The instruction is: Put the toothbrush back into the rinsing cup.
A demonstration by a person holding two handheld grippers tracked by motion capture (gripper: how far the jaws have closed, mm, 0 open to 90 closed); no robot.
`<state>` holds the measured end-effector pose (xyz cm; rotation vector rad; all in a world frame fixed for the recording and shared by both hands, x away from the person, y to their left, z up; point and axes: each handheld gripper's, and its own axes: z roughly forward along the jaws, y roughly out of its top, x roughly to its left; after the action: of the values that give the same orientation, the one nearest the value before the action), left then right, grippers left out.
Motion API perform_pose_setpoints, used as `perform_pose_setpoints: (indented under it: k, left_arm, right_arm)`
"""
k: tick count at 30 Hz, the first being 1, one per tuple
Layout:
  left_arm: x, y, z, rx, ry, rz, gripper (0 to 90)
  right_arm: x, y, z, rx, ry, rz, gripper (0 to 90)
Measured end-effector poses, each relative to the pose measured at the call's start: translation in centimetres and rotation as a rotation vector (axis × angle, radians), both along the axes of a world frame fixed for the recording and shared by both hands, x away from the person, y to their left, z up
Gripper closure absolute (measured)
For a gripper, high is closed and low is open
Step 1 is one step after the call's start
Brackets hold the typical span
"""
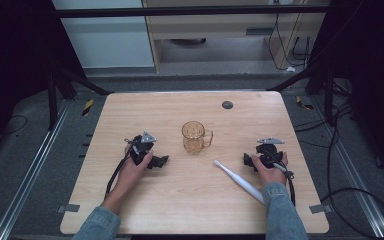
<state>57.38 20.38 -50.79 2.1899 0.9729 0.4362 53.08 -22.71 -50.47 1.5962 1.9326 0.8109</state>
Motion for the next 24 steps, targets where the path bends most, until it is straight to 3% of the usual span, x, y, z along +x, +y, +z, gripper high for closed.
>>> perform_pose_setpoints:
  k: [3, 9, 12, 18, 21, 22, 24]
  left_arm:
    - [0.0, 0.0, 0.0, -0.001, 0.000, 0.000, 0.0]
    - [0.0, 0.0, 0.0, 0.000, 0.000, -0.002, 0.0]
    - [0.0, 0.0, 0.0, 0.000, 0.000, -0.002, 0.0]
    - [0.0, 0.0, 0.0, 0.000, 0.000, -0.002, 0.0]
    - [0.0, 0.0, 0.0, 0.000, 0.001, -0.002, 0.0]
    - [0.0, 0.0, 0.0, 0.000, 0.000, -0.002, 0.0]
    - [0.0, 0.0, 0.0, 0.000, 0.000, -0.002, 0.0]
  right_arm:
    - [-0.7, -0.2, 0.6, -0.024, -0.002, 0.017, 10.9]
    - [-3.2, -0.9, 2.9, -0.048, 0.009, 0.106, 15.7]
    - [-4.6, -0.9, 3.8, -0.056, 0.045, 0.178, 16.8]
    - [-5.7, 0.0, 4.3, -0.065, 0.114, 0.270, 19.4]
    - [-5.8, 0.4, 4.3, -0.085, 0.127, 0.282, 18.6]
    - [-5.6, 0.9, 4.5, -0.127, 0.130, 0.273, 16.1]
    - [-5.5, 1.2, 4.8, -0.141, 0.124, 0.265, 16.0]
